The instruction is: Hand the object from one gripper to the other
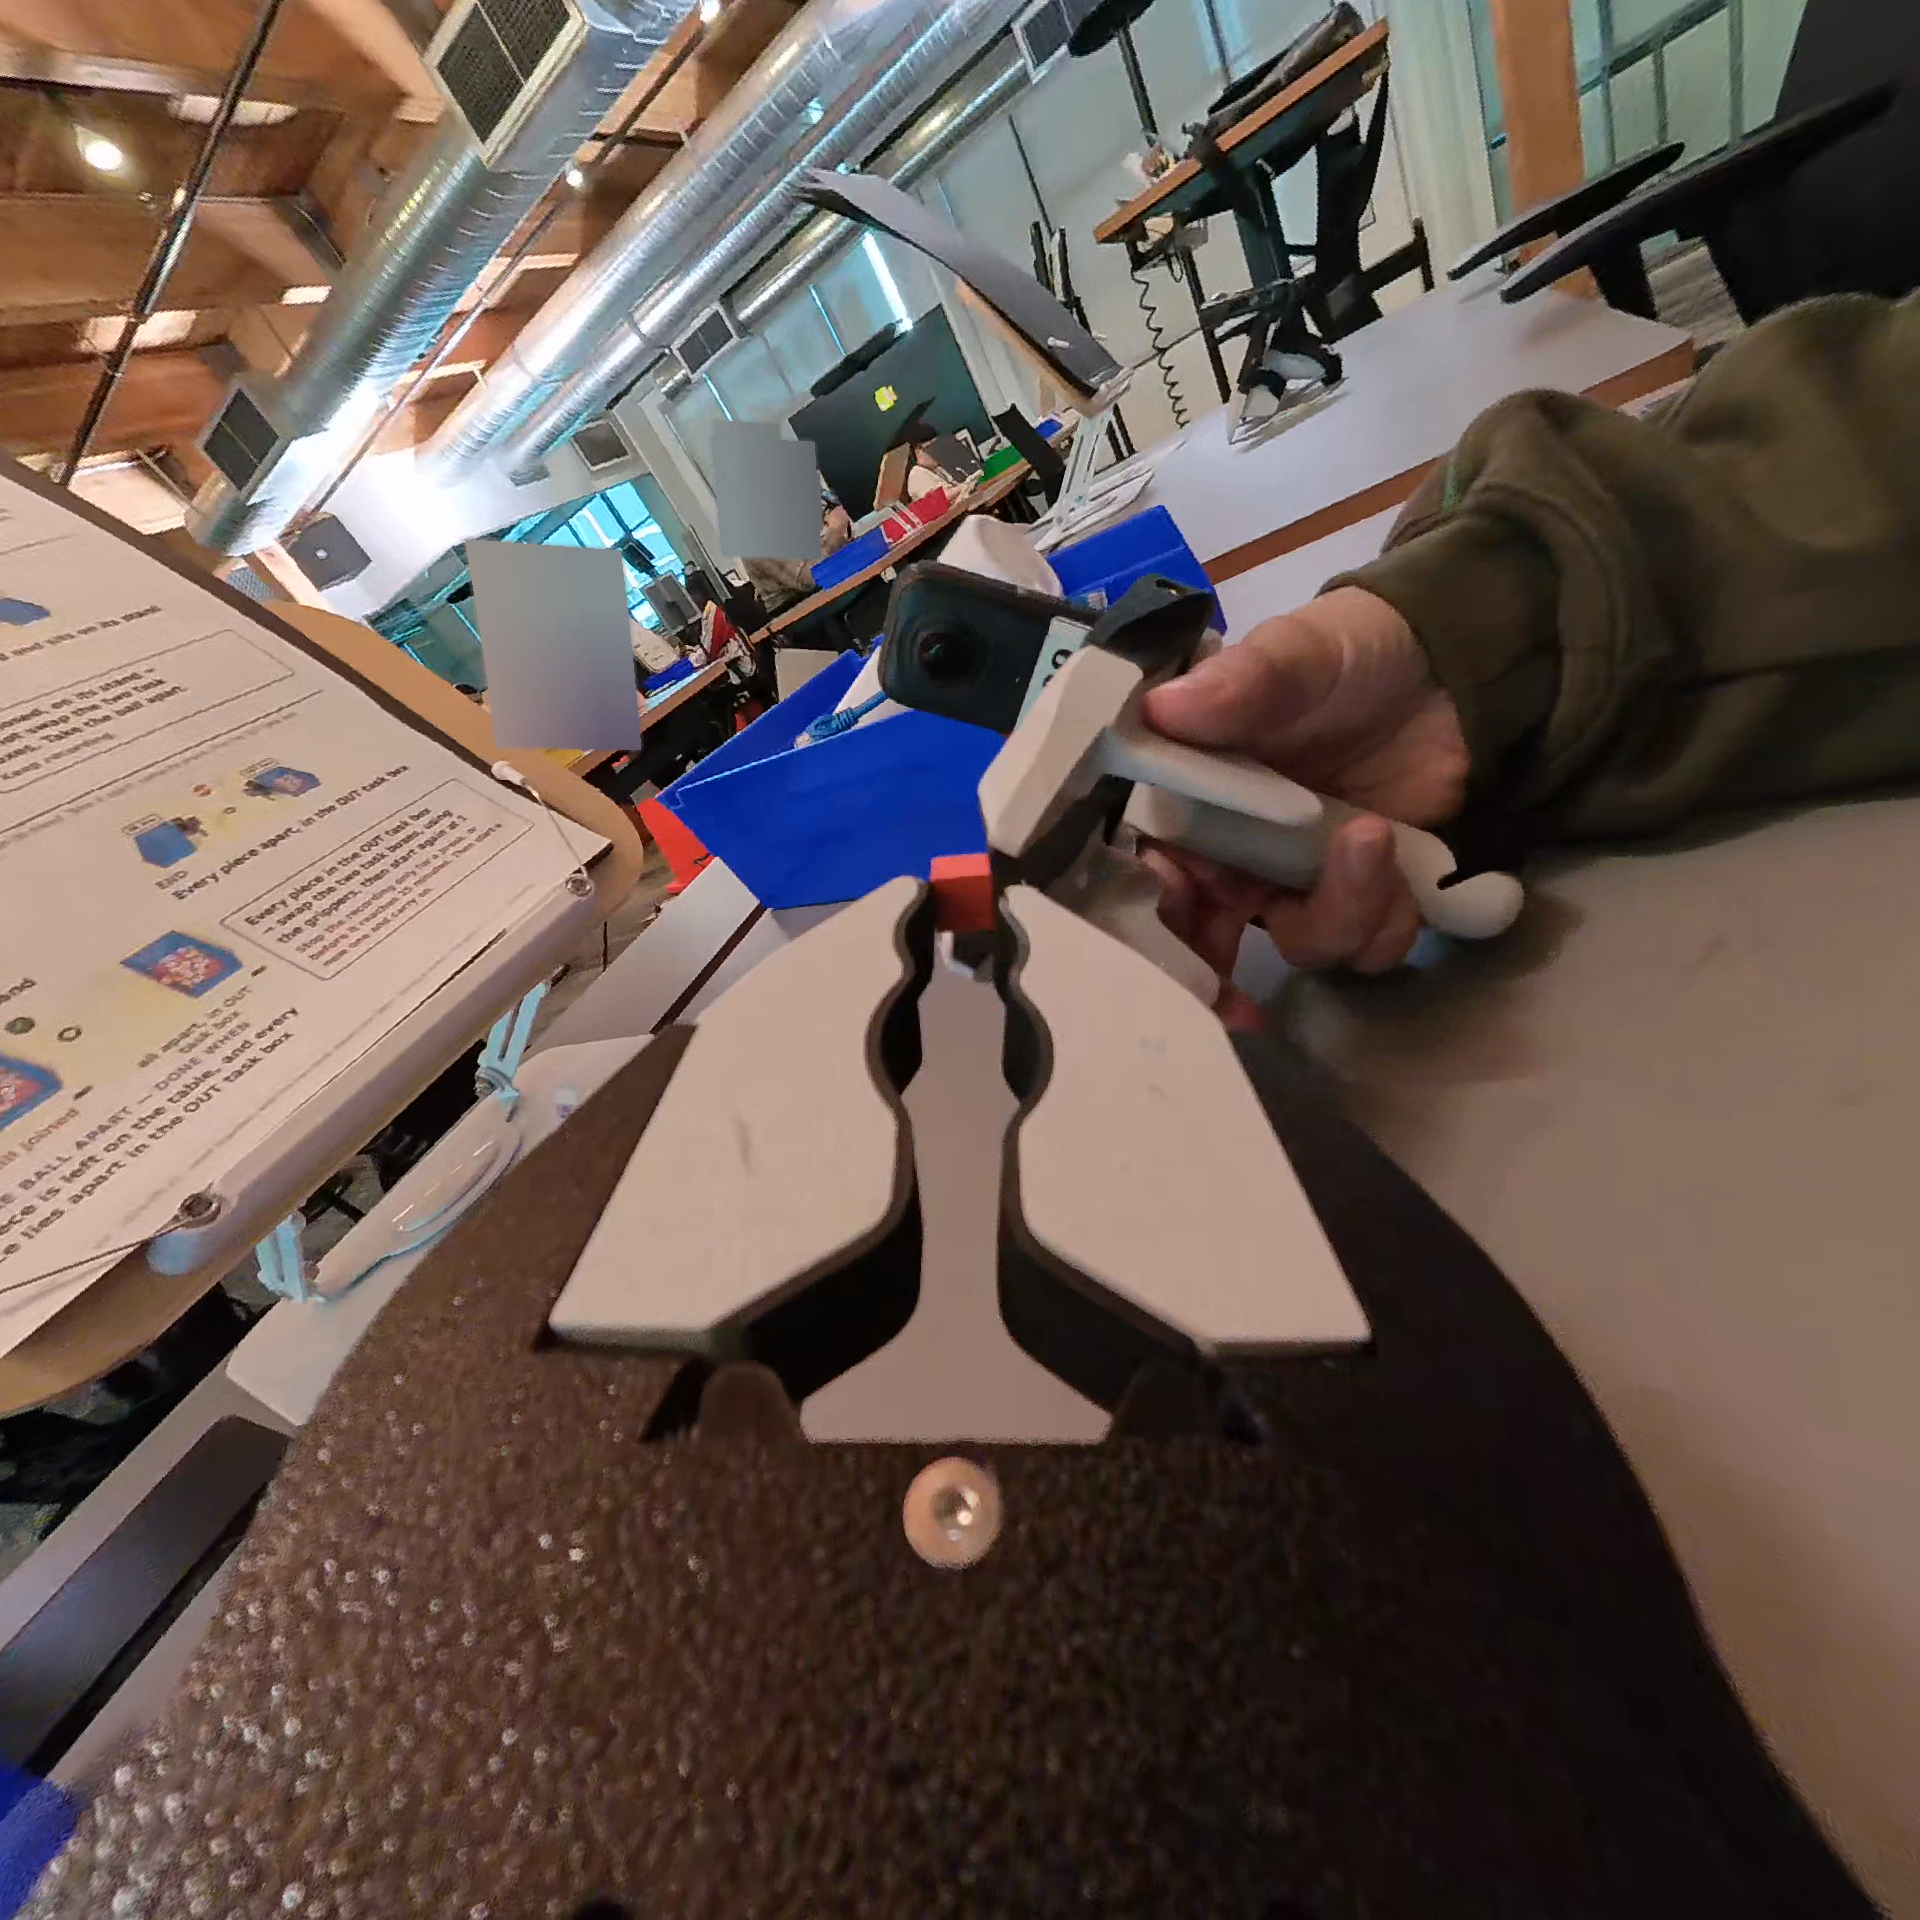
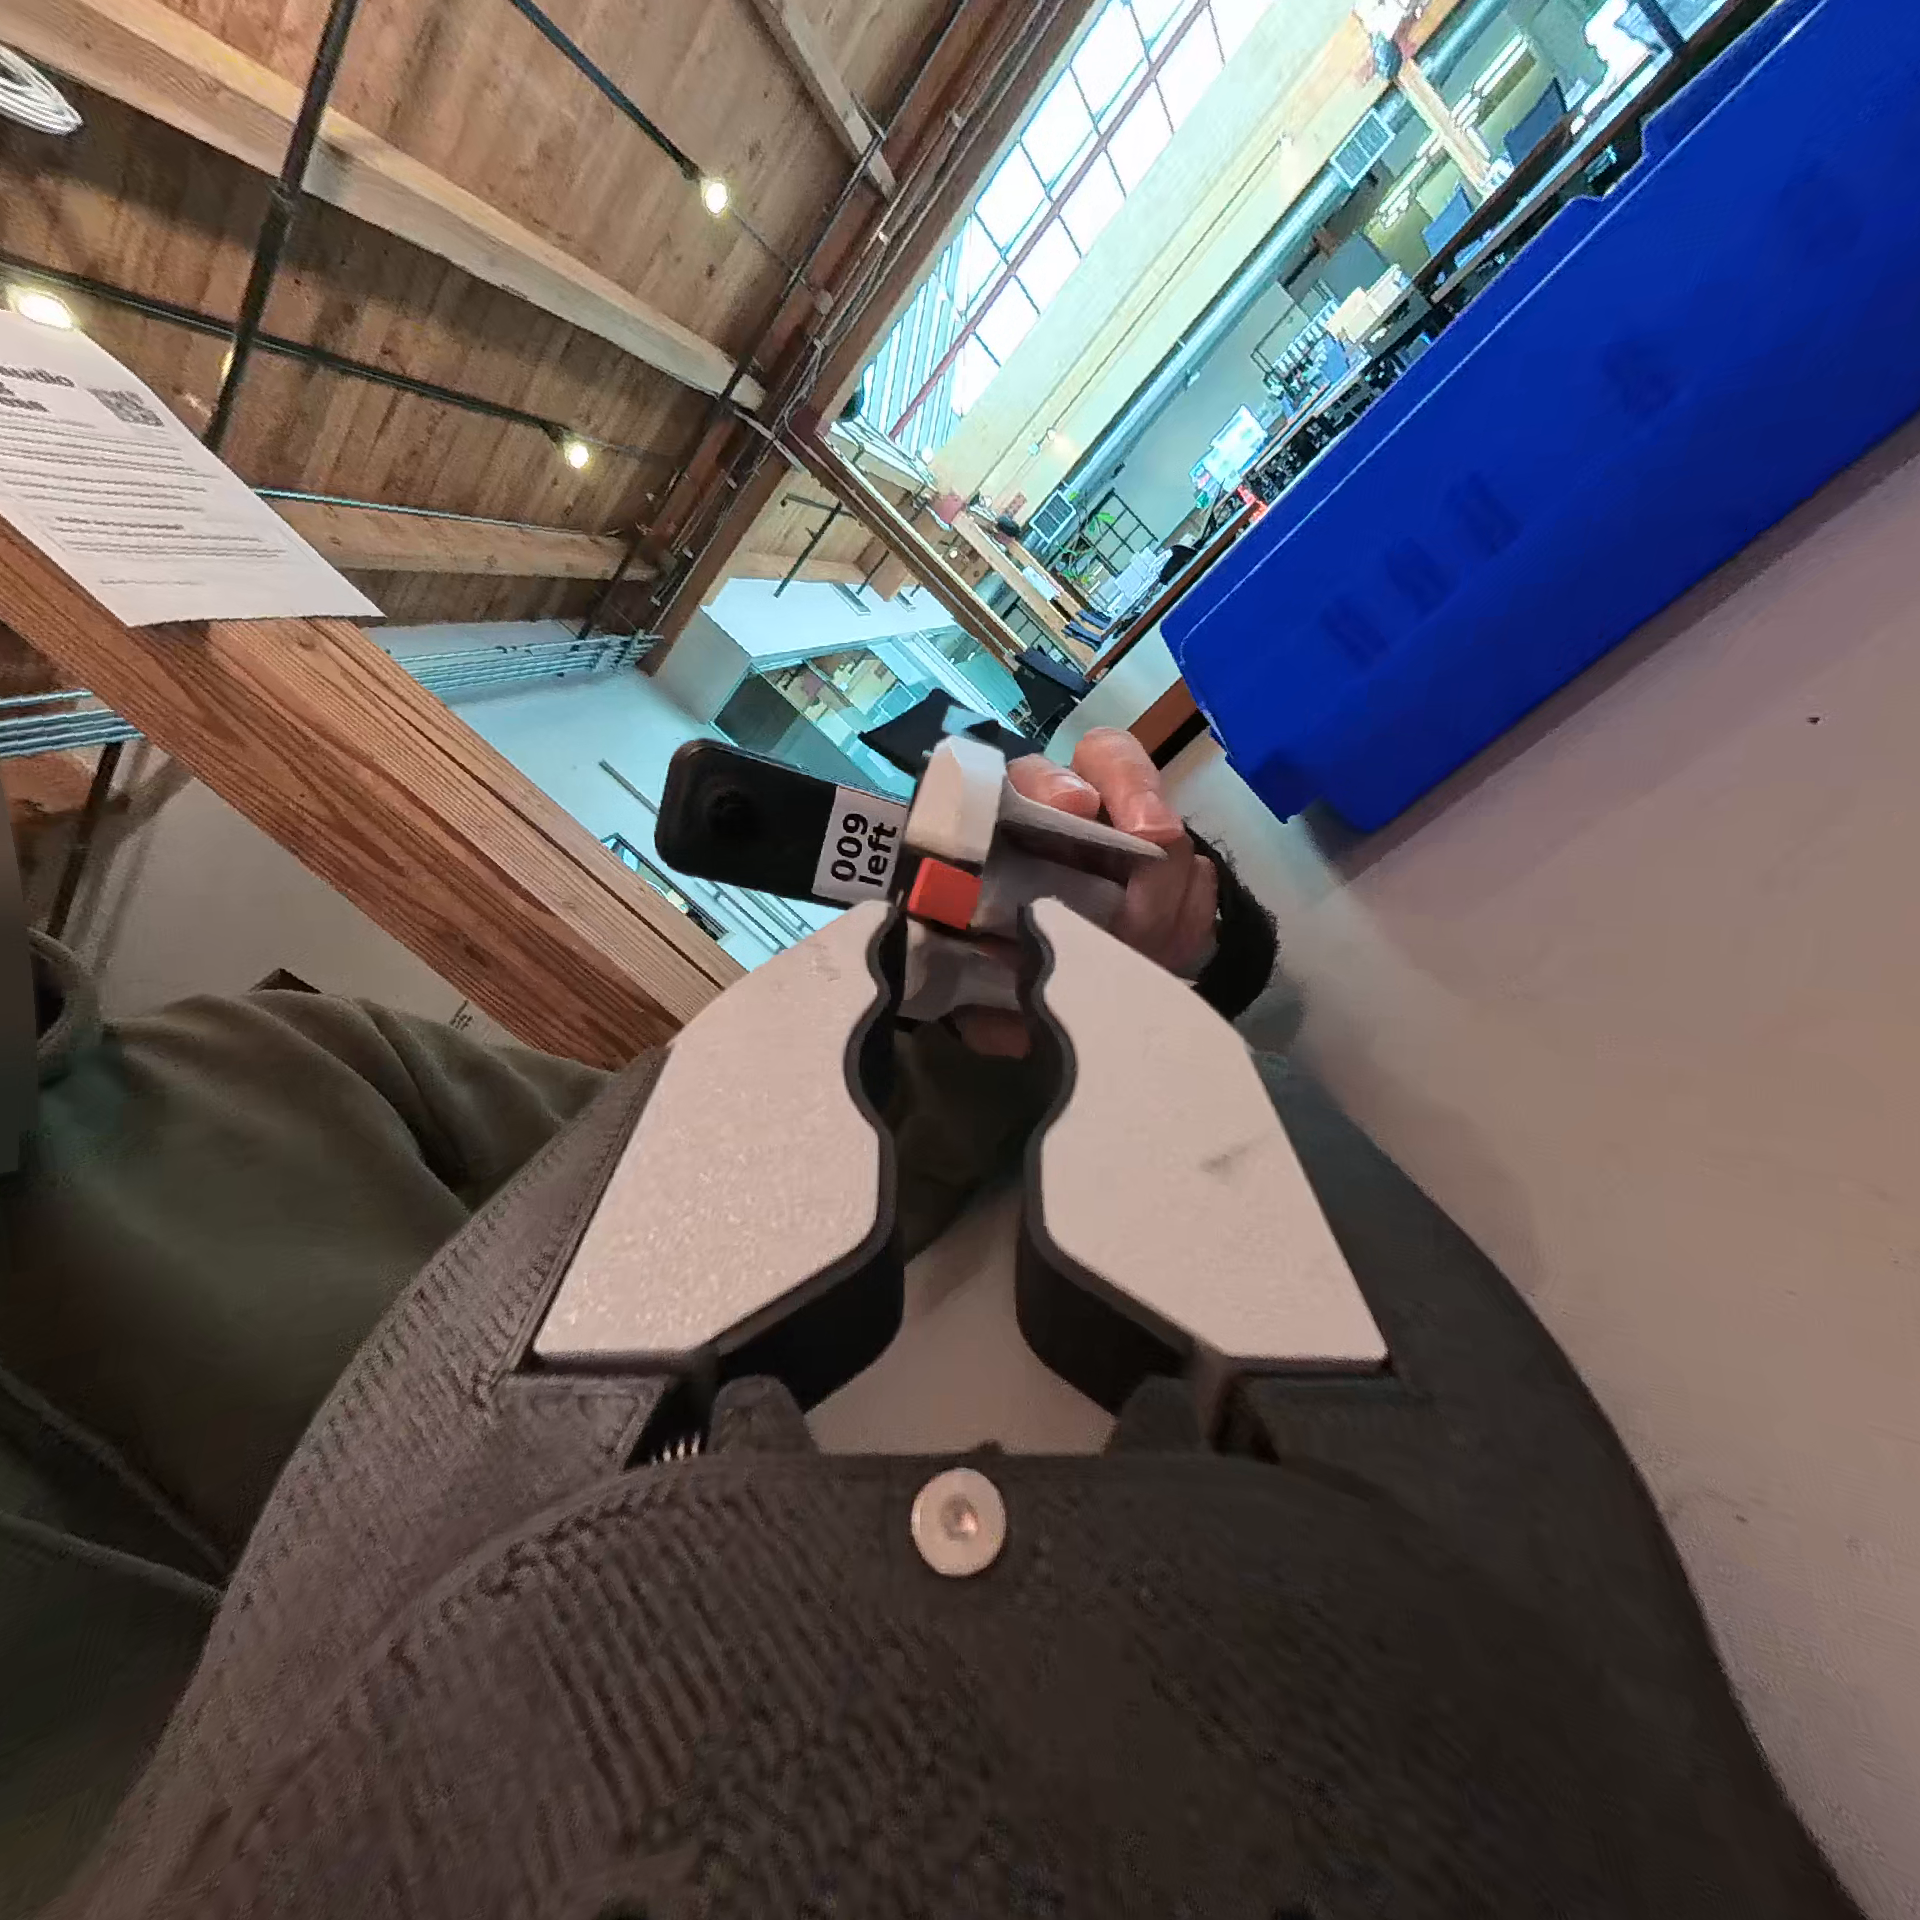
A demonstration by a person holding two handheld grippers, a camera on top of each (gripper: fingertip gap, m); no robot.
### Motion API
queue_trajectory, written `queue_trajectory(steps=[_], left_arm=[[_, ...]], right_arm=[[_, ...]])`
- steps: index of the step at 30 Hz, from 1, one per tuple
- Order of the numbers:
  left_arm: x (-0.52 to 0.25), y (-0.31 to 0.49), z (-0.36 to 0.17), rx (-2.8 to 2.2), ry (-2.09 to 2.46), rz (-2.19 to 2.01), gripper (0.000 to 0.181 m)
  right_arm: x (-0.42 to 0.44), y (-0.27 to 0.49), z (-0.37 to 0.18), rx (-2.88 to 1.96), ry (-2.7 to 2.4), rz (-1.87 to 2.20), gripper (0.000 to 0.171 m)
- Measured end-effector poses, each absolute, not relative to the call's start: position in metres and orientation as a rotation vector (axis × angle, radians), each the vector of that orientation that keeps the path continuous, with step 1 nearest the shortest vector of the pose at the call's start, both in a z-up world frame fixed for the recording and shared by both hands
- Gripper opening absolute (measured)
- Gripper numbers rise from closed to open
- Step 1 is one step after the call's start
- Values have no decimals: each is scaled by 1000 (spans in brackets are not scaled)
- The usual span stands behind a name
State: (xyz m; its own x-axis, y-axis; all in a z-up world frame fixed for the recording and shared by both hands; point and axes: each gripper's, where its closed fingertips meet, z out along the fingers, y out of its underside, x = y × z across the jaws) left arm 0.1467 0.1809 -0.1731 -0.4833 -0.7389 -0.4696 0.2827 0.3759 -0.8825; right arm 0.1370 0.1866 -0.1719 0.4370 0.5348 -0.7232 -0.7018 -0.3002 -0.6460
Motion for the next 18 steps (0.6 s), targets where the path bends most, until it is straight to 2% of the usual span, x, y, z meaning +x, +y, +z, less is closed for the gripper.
queue_trajectory(steps=[2, 7, 10, 13, 18], left_arm=[[148, 180, -175, -403, 1660, -1276, 10], [151, 182, -177, -386, 1657, -1176, 10], [154, 184, -180, -409, 1661, -1126, 10], [157, 191, -179, -495, 1636, -1136, 22], [163, 207, -171, -850, 1521, -1396, 24]], right_arm=[[136, 185, -170, -1408, 148, 1240, 12], [138, 187, -172, -1437, 126, 1202, 11], [140, 188, -175, -1495, 49, 1044, 10], [155, 193, -177, -1548, -12, 718, 11], [185, 189, -162, -1517, -168, -53, 10]])
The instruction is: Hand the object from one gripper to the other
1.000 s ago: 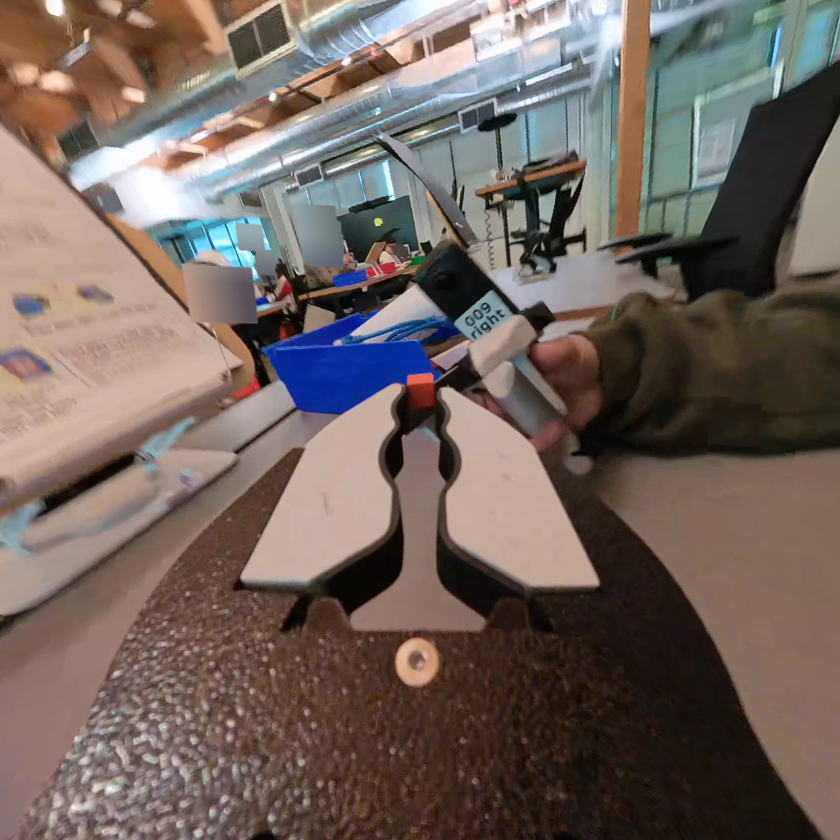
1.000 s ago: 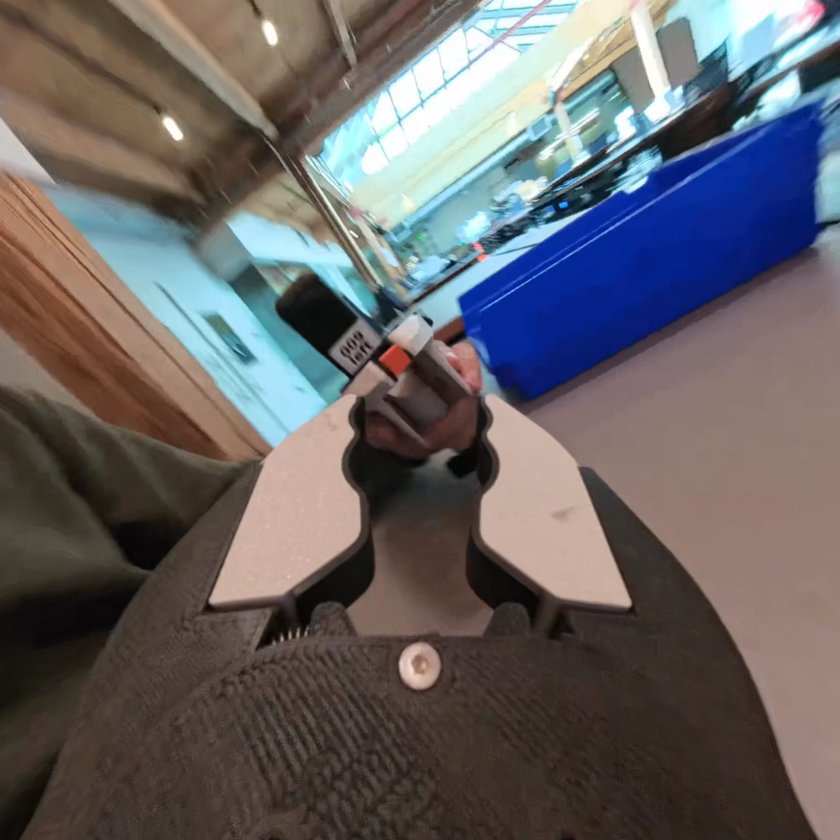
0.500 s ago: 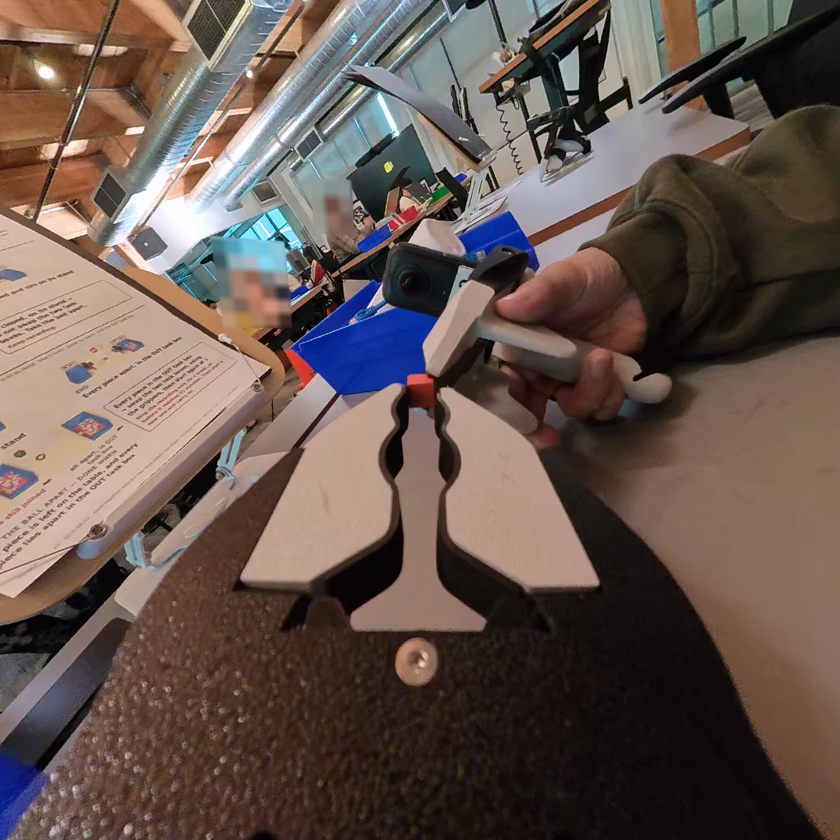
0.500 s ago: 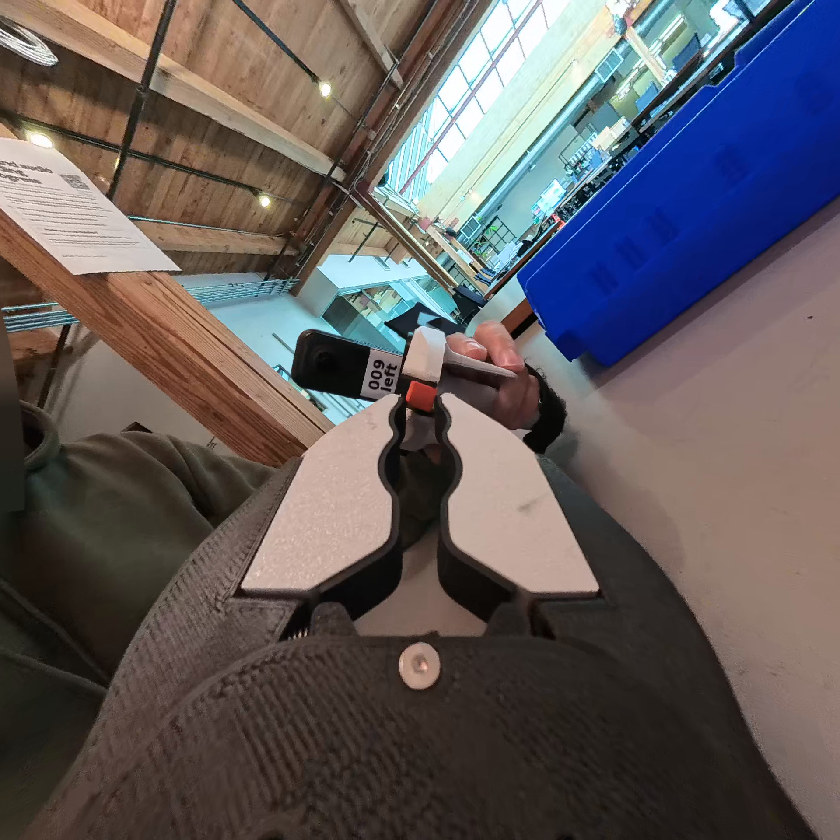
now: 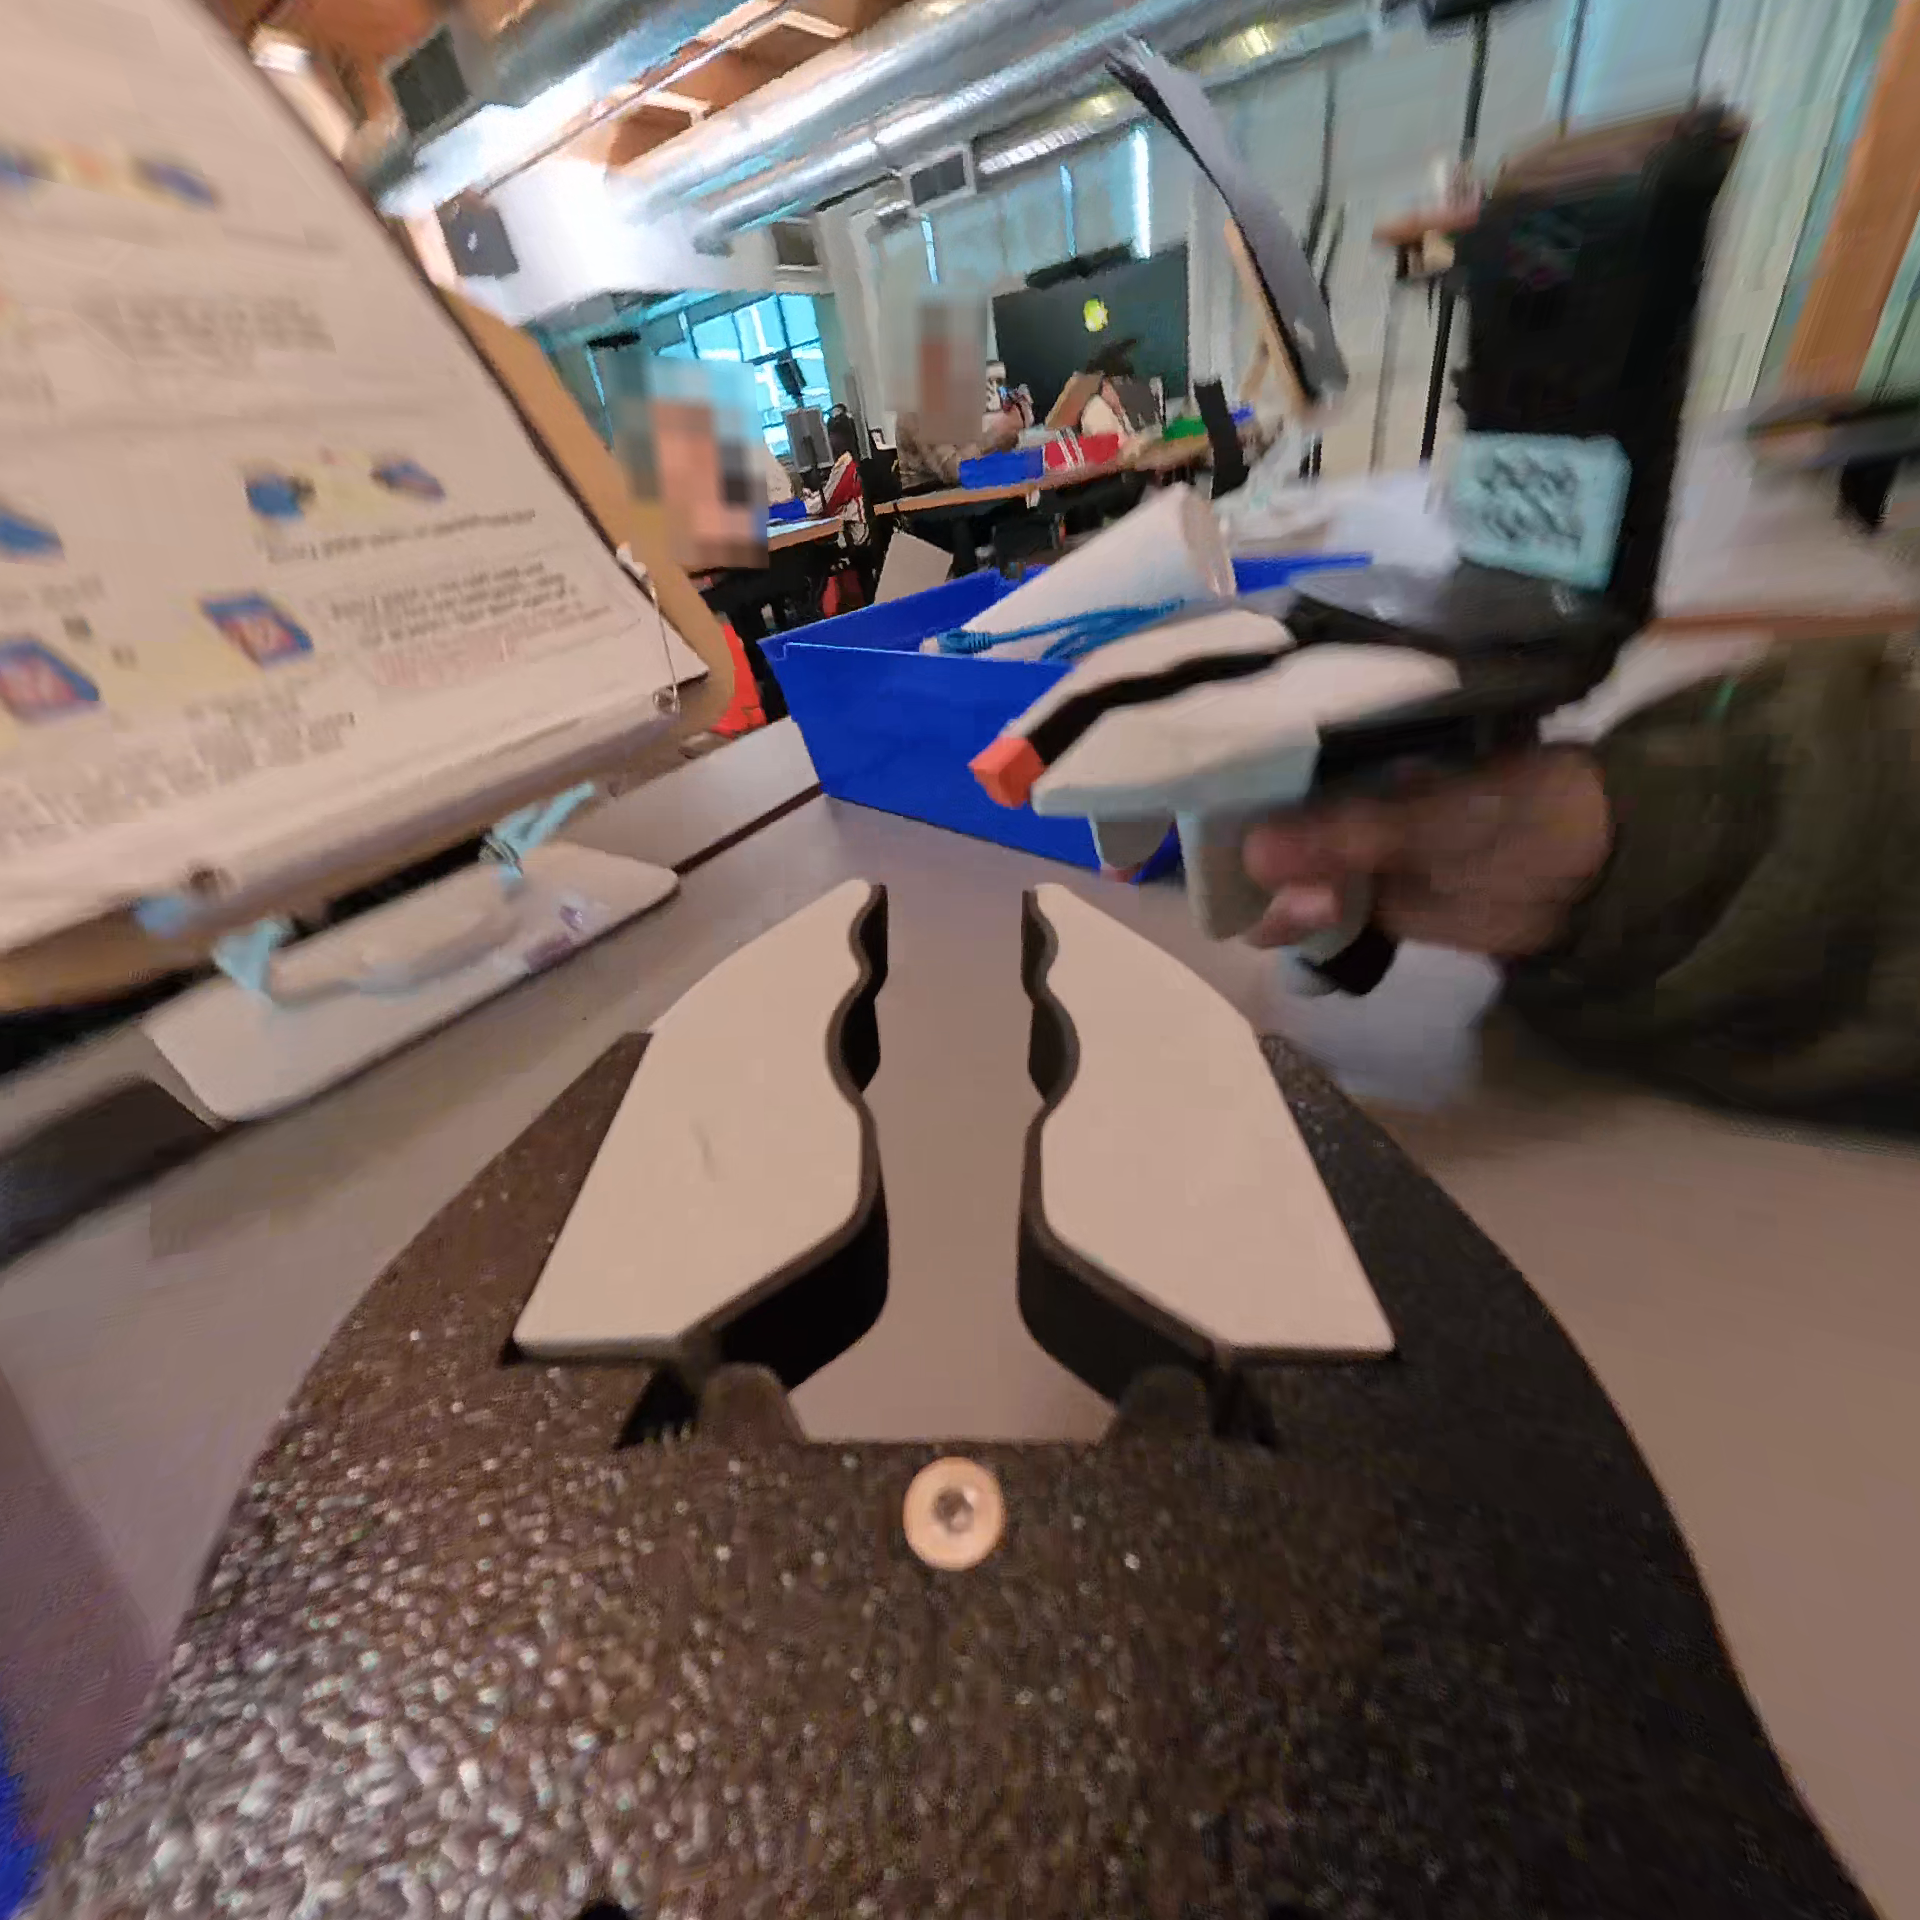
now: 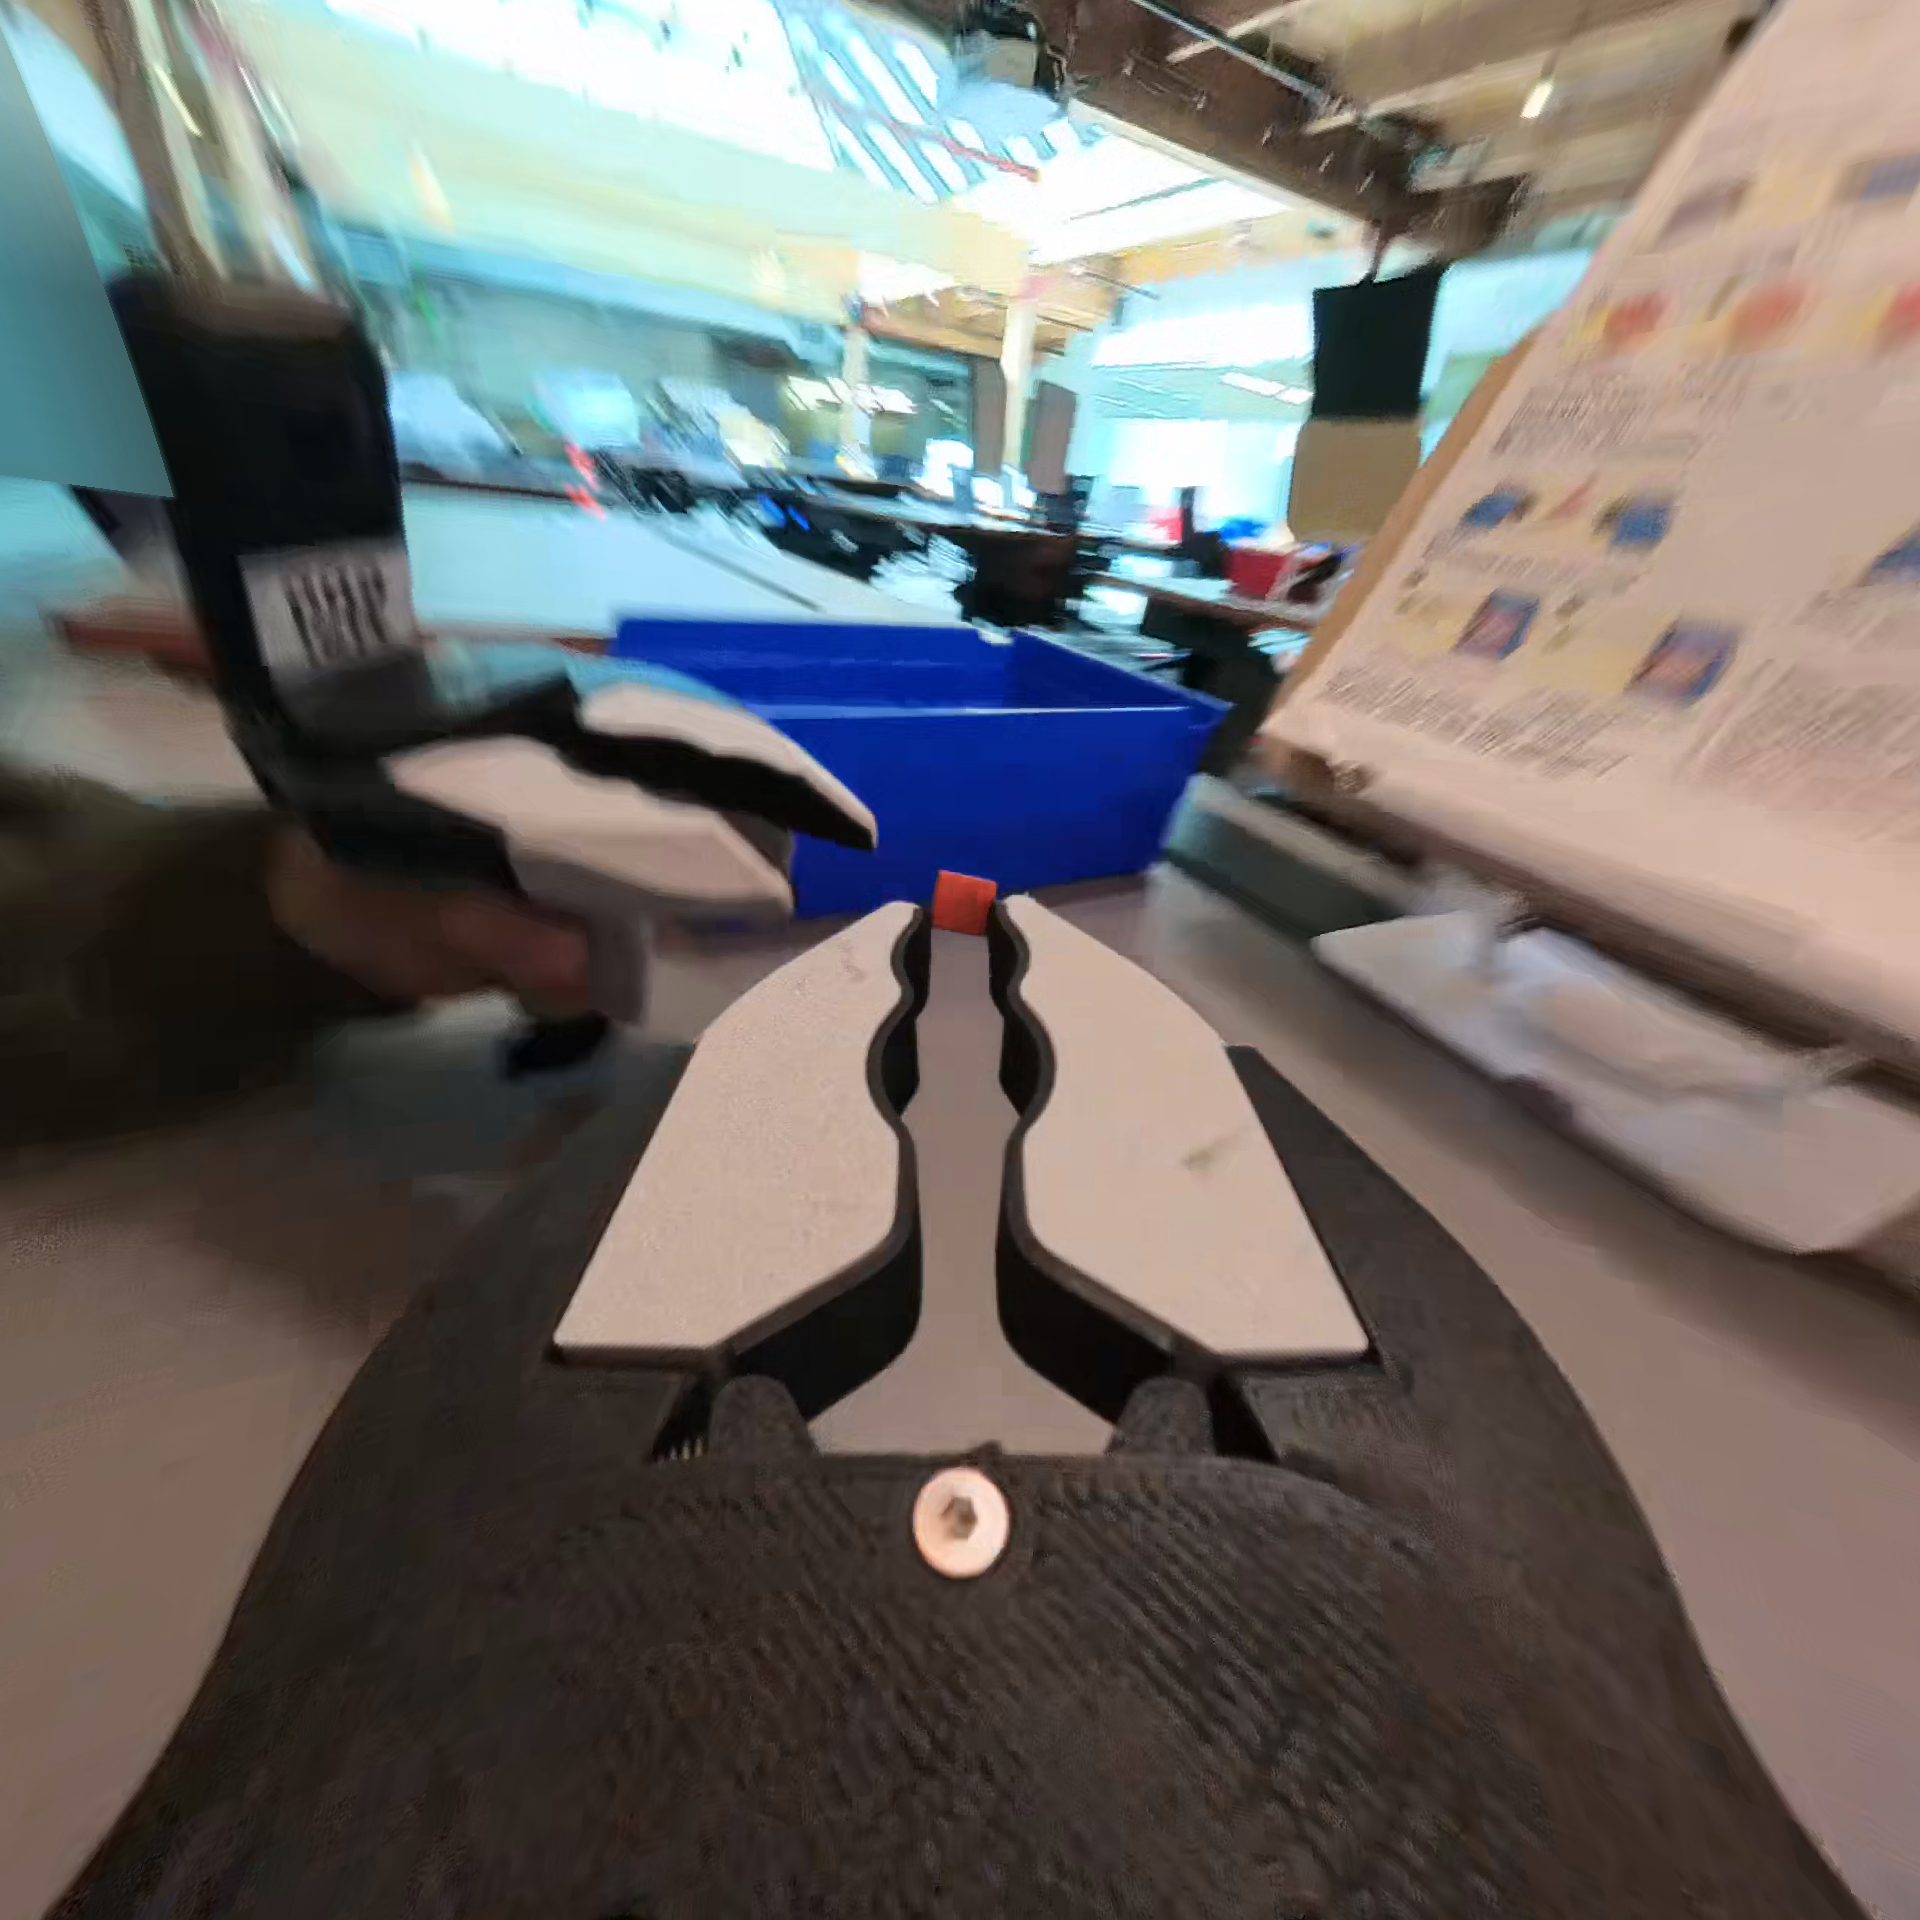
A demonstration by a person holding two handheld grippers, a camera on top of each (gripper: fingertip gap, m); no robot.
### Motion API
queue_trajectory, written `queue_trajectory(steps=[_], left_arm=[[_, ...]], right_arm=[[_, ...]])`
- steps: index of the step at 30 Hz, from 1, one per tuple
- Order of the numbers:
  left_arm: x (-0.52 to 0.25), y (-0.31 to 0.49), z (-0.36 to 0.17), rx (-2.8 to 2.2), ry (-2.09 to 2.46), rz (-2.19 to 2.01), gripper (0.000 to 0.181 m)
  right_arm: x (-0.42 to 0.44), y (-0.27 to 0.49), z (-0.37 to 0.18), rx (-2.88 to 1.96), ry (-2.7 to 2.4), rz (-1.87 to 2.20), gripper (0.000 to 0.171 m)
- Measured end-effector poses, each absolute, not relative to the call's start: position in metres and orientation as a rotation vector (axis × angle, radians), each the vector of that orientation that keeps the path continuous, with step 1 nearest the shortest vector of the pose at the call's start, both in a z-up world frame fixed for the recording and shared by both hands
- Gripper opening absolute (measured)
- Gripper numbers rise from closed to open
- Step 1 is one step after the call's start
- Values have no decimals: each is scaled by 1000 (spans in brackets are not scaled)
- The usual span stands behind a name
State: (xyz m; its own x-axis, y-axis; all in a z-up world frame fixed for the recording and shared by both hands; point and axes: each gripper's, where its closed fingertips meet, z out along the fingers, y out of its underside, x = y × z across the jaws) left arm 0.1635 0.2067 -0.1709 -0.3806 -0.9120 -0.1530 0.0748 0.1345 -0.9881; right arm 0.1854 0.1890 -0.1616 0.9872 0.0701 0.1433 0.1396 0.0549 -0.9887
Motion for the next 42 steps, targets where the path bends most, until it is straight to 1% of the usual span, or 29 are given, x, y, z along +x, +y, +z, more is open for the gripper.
queue_trajectory(steps=[4, 7, 11, 13, 14, 18, 24, 26, 29, 33, 38, 42], left_arm=[[166, 206, -167, -1095, 1442, -1672, 27], [168, 206, -177, -1195, 1478, -1728, 26], [168, 204, -188, -1245, 1548, -1708, 24], [169, 205, -189, -1246, 1556, -1688, 15], [168, 205, -189, -1239, 1561, -1683, 14], [168, 202, -192, -1234, 1591, -1667, 17], [169, 202, -195, -1208, 1615, -1621, 11], [168, 201, -194, -1199, 1616, -1637, 10], [166, 200, -193, -1181, 1629, -1672, 10], [161, 199, -188, -1157, 1640, -1781, 10], [145, 186, -177, -1069, 1702, -2045, 10], [130, 173, -171, -958, 1776, -2193, 10]], right_arm=[[179, 194, -175, -1548, -521, -681, 10], [173, 202, -181, -1541, -670, -910, 10], [173, 207, -186, -1551, -771, -1066, 10], [173, 208, -189, -1554, -827, -1128, 10], [172, 209, -190, -1551, -846, -1146, 10], [166, 211, -191, -1539, -896, -1172, 10], [166, 211, -192, -1550, -896, -1157, 10], [165, 211, -191, -1557, -852, -1107, 10], [161, 208, -191, -1590, -730, -884, 12], [145, 199, -180, -1553, -536, -329, 34], [139, 183, -162, -1466, -378, 185, 29], [122, 169, -154, -1416, -390, 489, 30]])
